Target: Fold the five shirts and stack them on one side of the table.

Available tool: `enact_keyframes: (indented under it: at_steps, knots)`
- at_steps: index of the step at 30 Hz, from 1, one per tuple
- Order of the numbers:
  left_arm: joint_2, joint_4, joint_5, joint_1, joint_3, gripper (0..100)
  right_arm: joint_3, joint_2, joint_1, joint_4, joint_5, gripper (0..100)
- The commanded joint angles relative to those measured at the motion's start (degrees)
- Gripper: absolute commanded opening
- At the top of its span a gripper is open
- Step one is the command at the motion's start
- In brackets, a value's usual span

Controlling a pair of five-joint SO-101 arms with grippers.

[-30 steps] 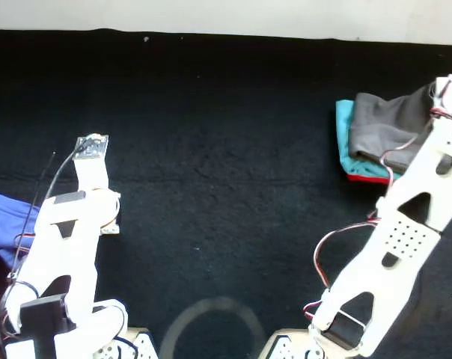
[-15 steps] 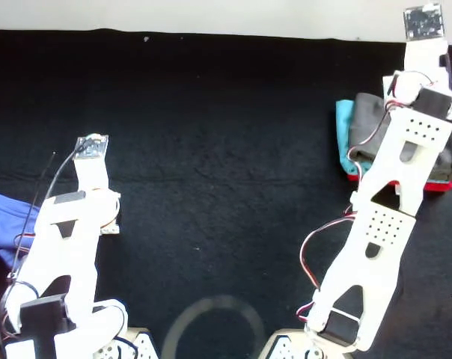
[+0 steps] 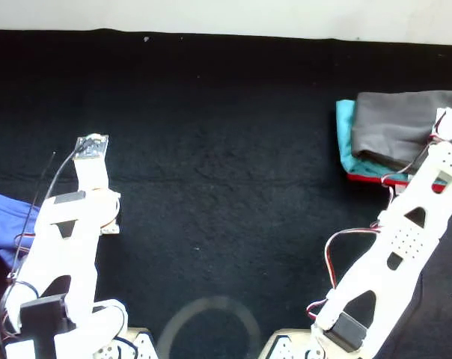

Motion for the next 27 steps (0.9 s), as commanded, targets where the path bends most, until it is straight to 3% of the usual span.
enact_keyframes:
  at_steps: [1,7,18,23,27]
  knots:
    - [0.3,-1.1,0.6,0.5,0.0,1,-6.5,0.3,1.9,-1.1,-0.7,0.8]
    - [0.3,-1.1,0.6,0.5,0.0,1,-6.6,0.6,1.7,-1.0,-0.7,0.8]
    - [0.3,-1.1,0.6,0.5,0.0,1,-6.5,-15.3,-1.6,2.5,-1.1,1.2]
    - [0.3,-1.1,0.6,0.5,0.0,1,-6.5,-22.4,-6.5,13.1,-1.1,1.2]
    - [0.3,-1.1,0.6,0.5,0.0,1,-6.5,-26.9,-13.1,33.1,-0.7,0.9]
